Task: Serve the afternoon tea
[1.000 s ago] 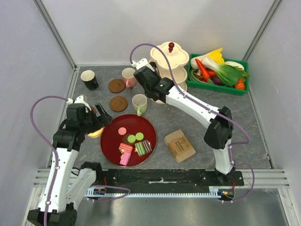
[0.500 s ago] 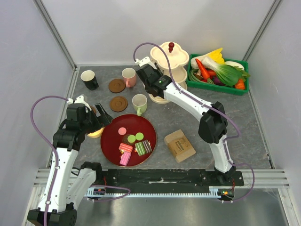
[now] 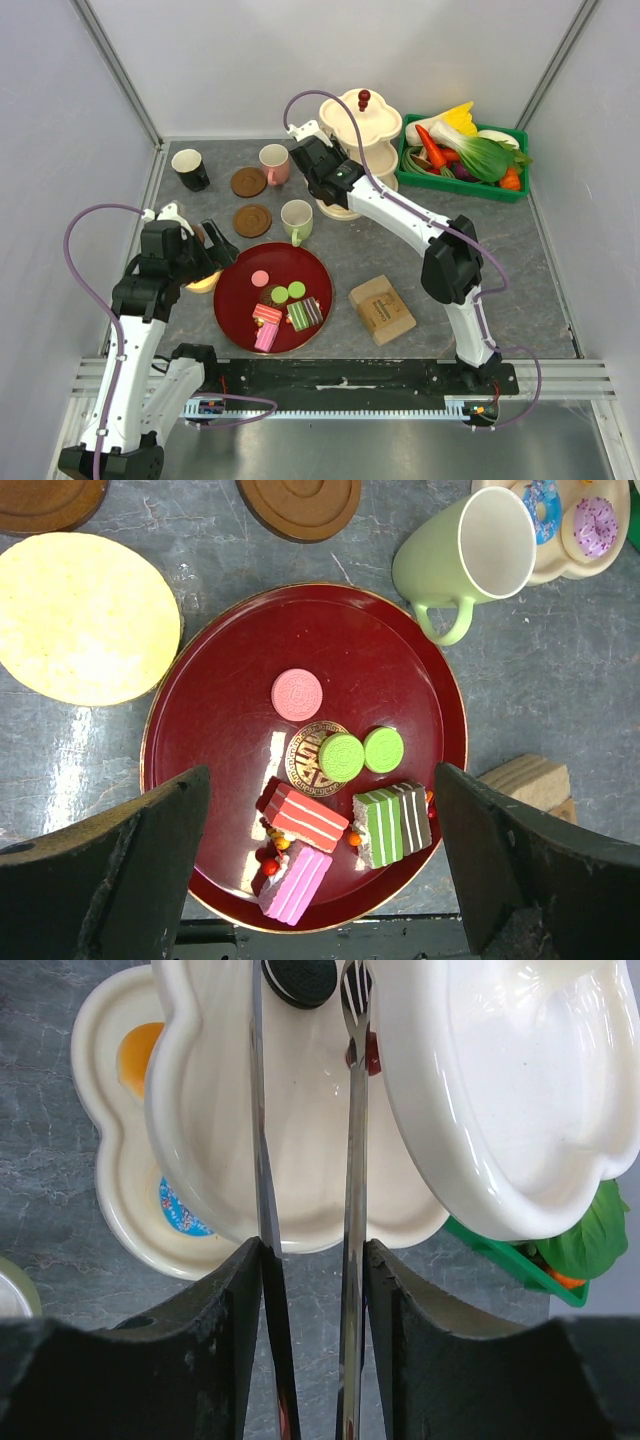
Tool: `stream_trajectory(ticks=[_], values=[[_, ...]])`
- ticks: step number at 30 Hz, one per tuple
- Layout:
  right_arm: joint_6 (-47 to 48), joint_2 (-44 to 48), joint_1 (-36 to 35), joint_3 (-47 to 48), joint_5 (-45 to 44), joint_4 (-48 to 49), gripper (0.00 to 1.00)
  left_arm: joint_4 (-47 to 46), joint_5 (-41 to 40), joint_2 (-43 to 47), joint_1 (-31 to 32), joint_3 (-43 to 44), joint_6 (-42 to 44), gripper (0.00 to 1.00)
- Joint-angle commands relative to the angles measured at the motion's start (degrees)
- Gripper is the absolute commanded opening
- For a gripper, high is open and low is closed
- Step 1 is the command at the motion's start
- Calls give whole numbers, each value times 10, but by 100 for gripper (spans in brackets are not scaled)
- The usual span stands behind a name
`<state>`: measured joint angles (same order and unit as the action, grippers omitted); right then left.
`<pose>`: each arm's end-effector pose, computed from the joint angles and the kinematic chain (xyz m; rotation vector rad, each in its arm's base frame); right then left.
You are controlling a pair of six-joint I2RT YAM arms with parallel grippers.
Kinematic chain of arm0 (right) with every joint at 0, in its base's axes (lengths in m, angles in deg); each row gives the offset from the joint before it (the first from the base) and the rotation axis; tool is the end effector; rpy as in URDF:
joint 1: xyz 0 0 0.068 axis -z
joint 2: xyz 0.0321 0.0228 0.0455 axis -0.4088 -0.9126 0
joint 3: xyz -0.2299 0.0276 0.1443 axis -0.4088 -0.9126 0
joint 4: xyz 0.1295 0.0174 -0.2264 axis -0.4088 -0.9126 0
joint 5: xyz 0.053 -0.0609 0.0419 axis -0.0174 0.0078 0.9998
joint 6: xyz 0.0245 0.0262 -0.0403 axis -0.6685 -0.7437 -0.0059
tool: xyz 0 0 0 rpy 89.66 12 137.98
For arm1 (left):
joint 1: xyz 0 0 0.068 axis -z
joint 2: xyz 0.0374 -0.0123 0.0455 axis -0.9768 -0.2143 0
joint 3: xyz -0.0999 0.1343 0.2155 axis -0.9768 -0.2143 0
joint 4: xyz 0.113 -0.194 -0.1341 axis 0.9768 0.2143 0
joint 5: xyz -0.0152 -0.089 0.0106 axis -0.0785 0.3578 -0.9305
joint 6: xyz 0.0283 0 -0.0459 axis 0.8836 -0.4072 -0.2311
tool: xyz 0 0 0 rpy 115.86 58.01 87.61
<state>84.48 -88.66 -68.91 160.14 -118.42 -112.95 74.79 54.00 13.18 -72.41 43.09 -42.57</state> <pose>0.3618 0.3228 0.3074 -0.4994 2.0117 -0.5013 0.1357 -0.0143 0.3214 -0.4688 2.2493 -0.3855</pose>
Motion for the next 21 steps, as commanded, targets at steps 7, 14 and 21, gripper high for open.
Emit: stream_trajectory(ticks=[7,14,21], values=[[-29,97,-4,-57,16,23,51,-15,1,13,-1,8,22,98],[-38,158,-10,-125,54,34,51,-15,3,19,-1,7,19,98],[-52,235,-39,-193,90,32,51,-15,5,10,-1,12,17,98]])
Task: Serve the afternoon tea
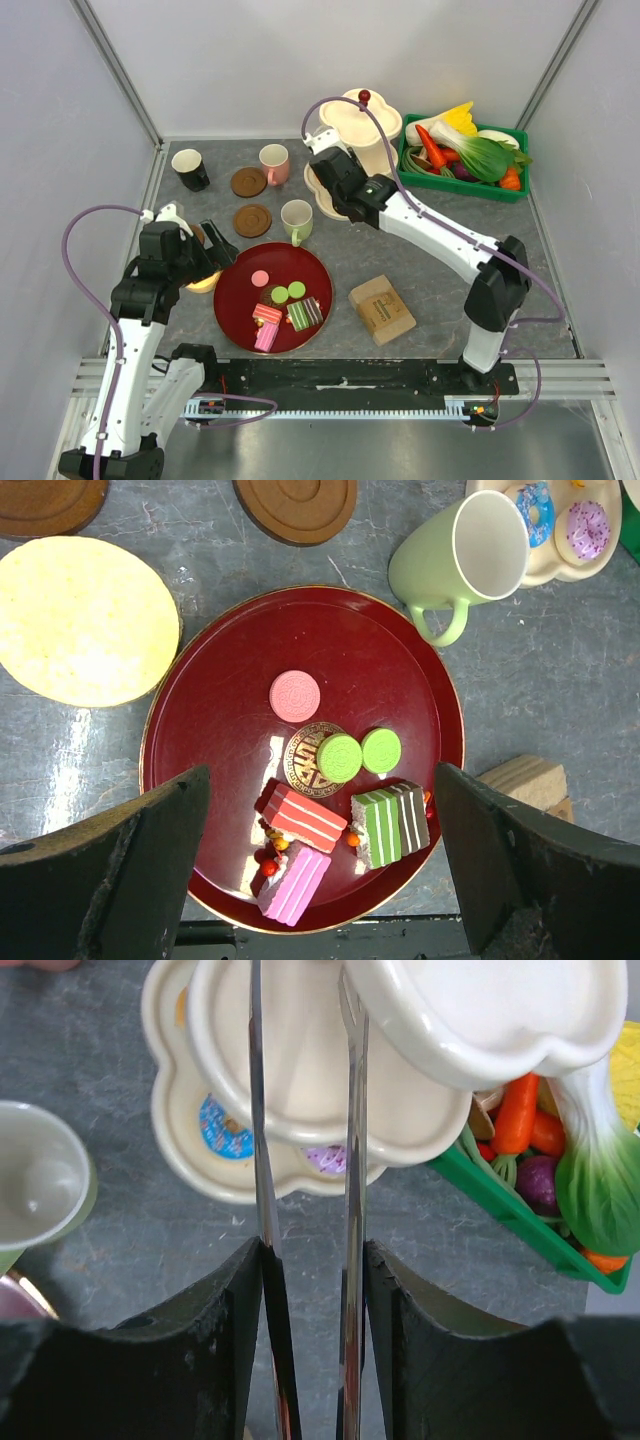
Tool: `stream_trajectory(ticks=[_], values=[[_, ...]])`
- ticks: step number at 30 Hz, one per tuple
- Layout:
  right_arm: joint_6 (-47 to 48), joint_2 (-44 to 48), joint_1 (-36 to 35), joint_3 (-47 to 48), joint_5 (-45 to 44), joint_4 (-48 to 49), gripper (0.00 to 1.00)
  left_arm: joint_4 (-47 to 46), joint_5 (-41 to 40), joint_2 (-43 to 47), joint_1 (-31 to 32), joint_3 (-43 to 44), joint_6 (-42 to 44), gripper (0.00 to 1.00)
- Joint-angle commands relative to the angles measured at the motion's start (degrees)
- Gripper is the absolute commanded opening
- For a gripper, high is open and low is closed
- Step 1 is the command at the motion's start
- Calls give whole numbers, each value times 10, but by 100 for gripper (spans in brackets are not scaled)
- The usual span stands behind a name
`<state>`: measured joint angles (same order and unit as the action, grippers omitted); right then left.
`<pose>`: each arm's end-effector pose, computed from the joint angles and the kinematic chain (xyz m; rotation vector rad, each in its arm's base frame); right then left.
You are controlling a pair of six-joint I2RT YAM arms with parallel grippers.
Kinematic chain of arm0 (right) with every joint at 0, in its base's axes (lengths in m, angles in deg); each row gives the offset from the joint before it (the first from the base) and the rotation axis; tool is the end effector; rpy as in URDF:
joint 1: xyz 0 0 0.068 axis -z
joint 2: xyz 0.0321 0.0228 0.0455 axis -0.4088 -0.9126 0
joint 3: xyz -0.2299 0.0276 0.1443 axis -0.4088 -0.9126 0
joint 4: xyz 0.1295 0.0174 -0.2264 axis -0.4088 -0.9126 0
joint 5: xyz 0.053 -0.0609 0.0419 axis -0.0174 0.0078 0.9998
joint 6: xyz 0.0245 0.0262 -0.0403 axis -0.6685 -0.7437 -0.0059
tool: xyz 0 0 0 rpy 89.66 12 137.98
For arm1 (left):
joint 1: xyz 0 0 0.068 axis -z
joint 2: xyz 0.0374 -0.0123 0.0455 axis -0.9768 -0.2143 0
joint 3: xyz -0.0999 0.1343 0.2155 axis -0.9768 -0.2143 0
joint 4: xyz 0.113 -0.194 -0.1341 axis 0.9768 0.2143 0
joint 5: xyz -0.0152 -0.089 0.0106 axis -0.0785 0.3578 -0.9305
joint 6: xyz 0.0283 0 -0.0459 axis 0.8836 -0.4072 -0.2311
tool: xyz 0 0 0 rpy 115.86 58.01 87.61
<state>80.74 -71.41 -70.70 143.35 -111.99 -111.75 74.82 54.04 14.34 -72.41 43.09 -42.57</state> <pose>0.3019 0.2858 0.3410 -0.5145 2.0224 -0.3117 0.1314 -0.0140 0.3237 -0.4637 2.2303 -0.3913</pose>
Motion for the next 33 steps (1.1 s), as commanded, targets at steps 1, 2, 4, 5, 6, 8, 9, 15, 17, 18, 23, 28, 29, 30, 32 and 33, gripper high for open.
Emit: stream_trajectory(ticks=[1,2,4,5,6,8,9,15,17,18,23,28,29,30,32,33], values=[[-15,72,-29,-35,25,19,51,-15,5,-2,-1,12,17,98],[-16,83,-36,-40,30,14,51,-16,5,-2,-1,12,15,98],[-16,102,-60,-53,29,5,51,-16,5,-2,-1,12,14,98],[-16,115,-75,-61,20,3,51,-16,5,-2,1,12,14,98],[-16,125,-93,-68,10,3,51,-15,6,-2,-1,12,14,98],[-16,145,-128,-76,-11,-8,51,-15,6,-2,-1,12,14,98],[-17,153,-144,-79,-14,-12,51,-14,7,-2,0,12,14,98],[-46,194,-223,-107,17,-40,51,-3,5,3,-1,18,8,98],[-52,193,-251,-110,34,-53,51,6,-5,8,-1,25,8,98],[-51,191,-265,-112,38,-58,51,14,-11,12,-1,31,6,98],[-56,158,-304,-111,42,-93,52,38,-29,33,-1,49,4,98],[-58,103,-317,-114,77,-96,53,48,-29,45,-1,50,3,98],[-59,95,-318,-114,85,-92,54,49,-29,47,0,49,4,98],[-58,85,-319,-115,89,-89,54,51,-30,48,-1,48,4,98],[-57,68,-320,-116,99,-82,54,53,-30,49,-1,45,5,98],[-55,57,-320,-115,100,-80,54,53,-30,49,-1,43,4,98]])
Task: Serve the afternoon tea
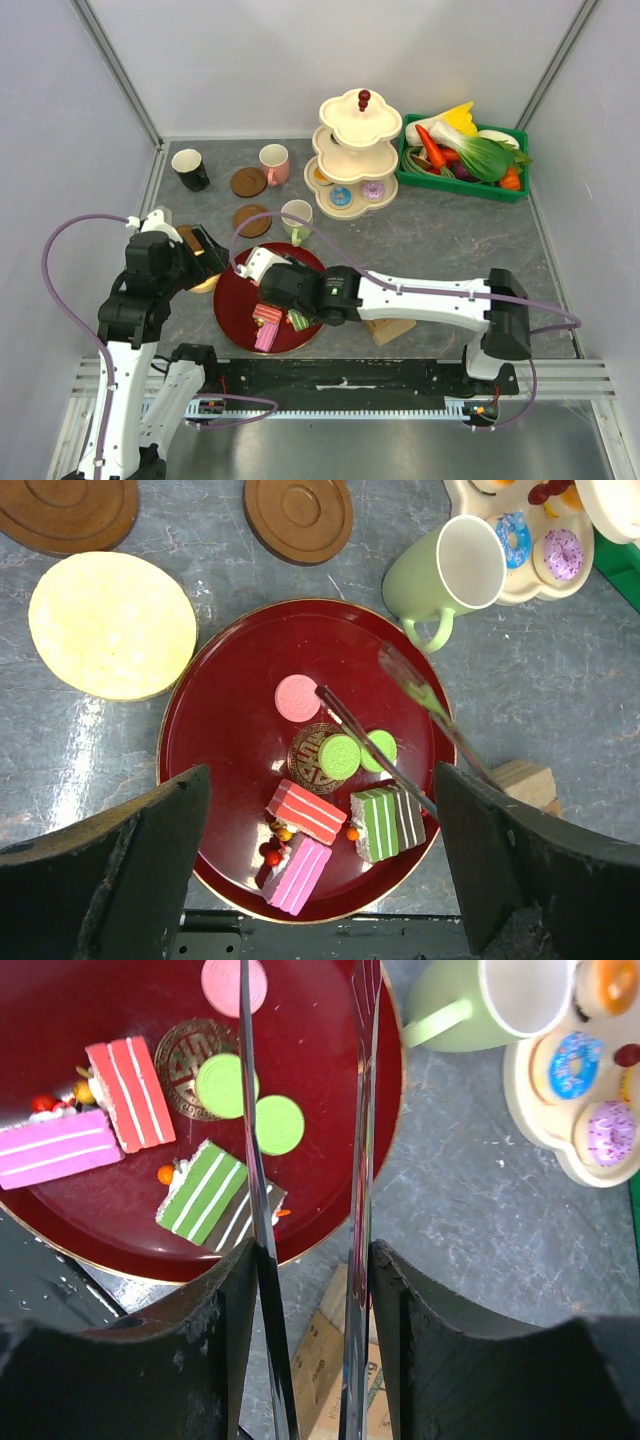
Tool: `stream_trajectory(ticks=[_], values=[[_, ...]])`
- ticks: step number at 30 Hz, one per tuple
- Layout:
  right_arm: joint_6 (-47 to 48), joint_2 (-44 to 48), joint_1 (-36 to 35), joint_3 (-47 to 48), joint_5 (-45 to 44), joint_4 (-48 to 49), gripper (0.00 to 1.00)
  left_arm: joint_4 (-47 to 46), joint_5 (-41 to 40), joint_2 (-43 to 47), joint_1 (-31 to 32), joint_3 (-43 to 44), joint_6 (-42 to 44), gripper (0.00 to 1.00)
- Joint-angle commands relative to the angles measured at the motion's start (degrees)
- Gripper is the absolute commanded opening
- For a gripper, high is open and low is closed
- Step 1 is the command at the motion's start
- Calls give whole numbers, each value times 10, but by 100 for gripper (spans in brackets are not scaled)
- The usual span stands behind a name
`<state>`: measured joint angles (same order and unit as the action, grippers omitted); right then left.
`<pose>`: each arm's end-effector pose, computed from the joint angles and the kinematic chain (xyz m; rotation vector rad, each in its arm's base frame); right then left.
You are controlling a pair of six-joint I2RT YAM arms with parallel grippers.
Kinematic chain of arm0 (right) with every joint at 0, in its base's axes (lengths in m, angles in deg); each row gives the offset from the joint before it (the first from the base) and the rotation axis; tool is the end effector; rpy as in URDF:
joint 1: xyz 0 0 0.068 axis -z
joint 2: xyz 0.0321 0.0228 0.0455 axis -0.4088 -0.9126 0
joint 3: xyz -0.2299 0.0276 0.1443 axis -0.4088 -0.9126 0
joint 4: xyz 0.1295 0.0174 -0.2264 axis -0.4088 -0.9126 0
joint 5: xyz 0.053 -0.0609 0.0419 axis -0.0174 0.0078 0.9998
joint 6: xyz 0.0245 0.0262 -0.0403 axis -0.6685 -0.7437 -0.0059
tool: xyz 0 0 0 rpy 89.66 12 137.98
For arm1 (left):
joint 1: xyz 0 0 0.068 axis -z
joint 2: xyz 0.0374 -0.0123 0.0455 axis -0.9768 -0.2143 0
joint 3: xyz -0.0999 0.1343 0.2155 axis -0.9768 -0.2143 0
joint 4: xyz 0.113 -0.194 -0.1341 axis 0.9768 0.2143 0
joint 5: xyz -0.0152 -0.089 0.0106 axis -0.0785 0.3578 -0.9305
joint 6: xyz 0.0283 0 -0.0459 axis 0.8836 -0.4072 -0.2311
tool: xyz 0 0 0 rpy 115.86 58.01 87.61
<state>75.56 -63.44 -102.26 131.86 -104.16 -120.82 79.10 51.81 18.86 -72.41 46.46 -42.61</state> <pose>0.0938 0.3550 0.3144 -1.2015 1.9547 0.0285 0.1060 -0.0103 0.3430 -0.4701 2.1596 -0.3655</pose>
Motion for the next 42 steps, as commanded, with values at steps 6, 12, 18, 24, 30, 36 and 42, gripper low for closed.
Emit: stream_trajectory(ticks=[6,12,18,24,30,36,42], values=[[8,-63,-4,17,31,12,56,8,-6,4,-1,3,5,98],[18,-97,-4,33,37,11,57,8,-7,6,-2,-3,6,98],[26,-125,-4,54,36,8,57,3,-3,3,-1,-6,6,98],[21,-133,-4,61,36,2,56,3,-4,4,-1,-7,6,98],[12,-129,-4,52,34,-1,55,2,-3,2,0,-8,7,98],[7,-124,-4,46,35,-6,54,2,-3,2,-1,-6,6,98],[25,-131,-4,57,30,-24,54,1,-2,3,-1,-6,6,98]])
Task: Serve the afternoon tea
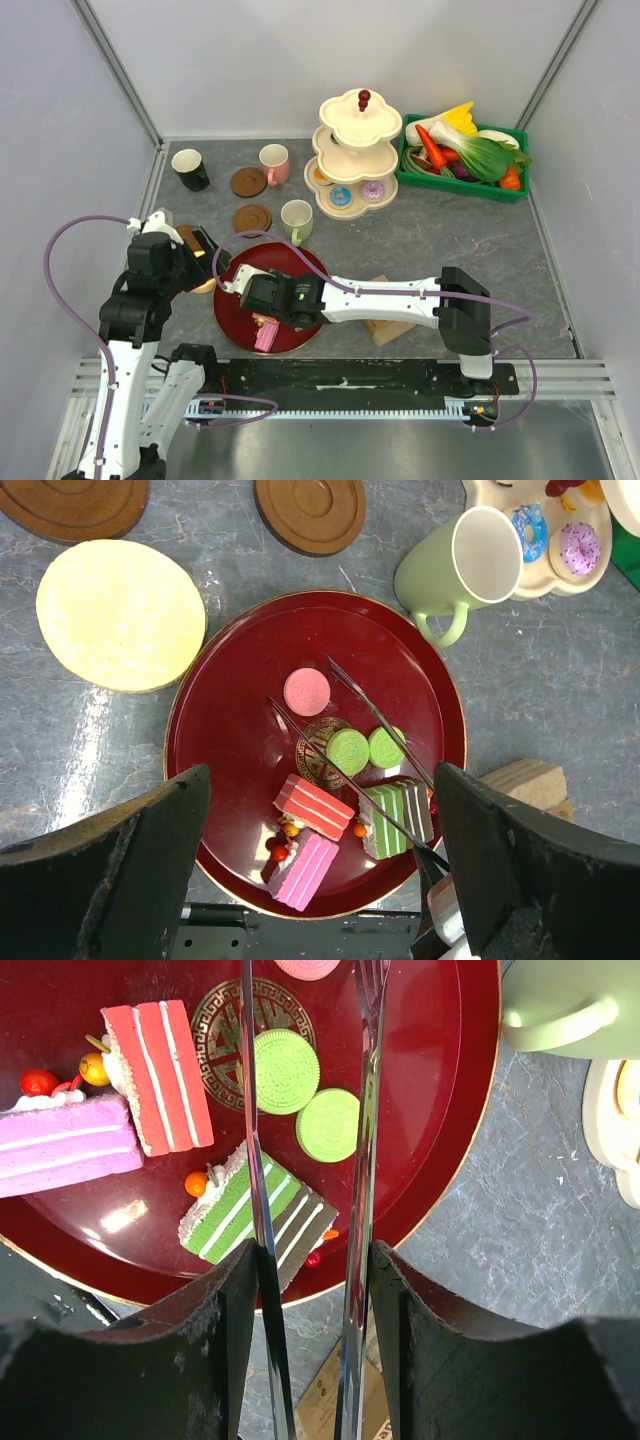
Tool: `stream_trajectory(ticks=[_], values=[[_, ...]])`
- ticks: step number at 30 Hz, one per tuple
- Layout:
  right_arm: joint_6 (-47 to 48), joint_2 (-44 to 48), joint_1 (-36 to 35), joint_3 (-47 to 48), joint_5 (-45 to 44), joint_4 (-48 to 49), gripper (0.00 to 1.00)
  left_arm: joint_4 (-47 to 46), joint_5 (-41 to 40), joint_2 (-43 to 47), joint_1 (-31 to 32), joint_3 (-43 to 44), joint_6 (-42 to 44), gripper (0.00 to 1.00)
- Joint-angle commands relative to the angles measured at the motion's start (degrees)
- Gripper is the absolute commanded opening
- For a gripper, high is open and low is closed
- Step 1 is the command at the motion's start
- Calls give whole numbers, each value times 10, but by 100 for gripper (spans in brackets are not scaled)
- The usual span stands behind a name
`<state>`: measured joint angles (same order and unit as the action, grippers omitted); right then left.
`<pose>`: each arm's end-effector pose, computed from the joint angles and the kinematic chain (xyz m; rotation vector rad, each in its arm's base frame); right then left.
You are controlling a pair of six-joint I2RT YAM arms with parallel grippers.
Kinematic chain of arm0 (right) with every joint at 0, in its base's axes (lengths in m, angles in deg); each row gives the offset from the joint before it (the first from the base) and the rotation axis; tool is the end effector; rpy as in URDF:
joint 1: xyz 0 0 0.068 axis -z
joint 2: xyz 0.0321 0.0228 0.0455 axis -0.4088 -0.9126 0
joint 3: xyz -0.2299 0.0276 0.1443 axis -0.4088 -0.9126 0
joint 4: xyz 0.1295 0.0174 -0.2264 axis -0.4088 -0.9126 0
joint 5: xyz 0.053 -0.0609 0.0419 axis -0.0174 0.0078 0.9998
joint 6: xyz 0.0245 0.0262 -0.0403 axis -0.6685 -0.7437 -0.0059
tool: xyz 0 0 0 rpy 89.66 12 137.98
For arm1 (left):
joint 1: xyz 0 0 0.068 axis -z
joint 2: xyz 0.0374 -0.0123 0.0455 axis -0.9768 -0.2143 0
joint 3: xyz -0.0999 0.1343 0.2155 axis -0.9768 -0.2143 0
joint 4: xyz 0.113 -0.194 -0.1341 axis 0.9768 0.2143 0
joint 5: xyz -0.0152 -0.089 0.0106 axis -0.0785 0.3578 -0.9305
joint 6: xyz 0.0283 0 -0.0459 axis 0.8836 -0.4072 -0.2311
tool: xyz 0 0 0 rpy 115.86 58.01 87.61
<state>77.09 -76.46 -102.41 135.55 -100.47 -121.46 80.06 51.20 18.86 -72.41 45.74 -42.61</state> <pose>0.0998 0.3985 0.2488 -1.3891 2.0233 -0.0682 0.1059 -0.0099 0.3378 -0.4821 2.1854 -0.3462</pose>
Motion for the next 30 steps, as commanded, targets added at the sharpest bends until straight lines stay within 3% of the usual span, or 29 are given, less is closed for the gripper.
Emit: stream_trajectory(ticks=[1,30], values=[[12,-4,-3,21,-8,-21,54,-8,3,3,-1,1,6,98],[42,-38,-25,71,-48,-72,48,-11,-1,2,-1,-4,9,98]])
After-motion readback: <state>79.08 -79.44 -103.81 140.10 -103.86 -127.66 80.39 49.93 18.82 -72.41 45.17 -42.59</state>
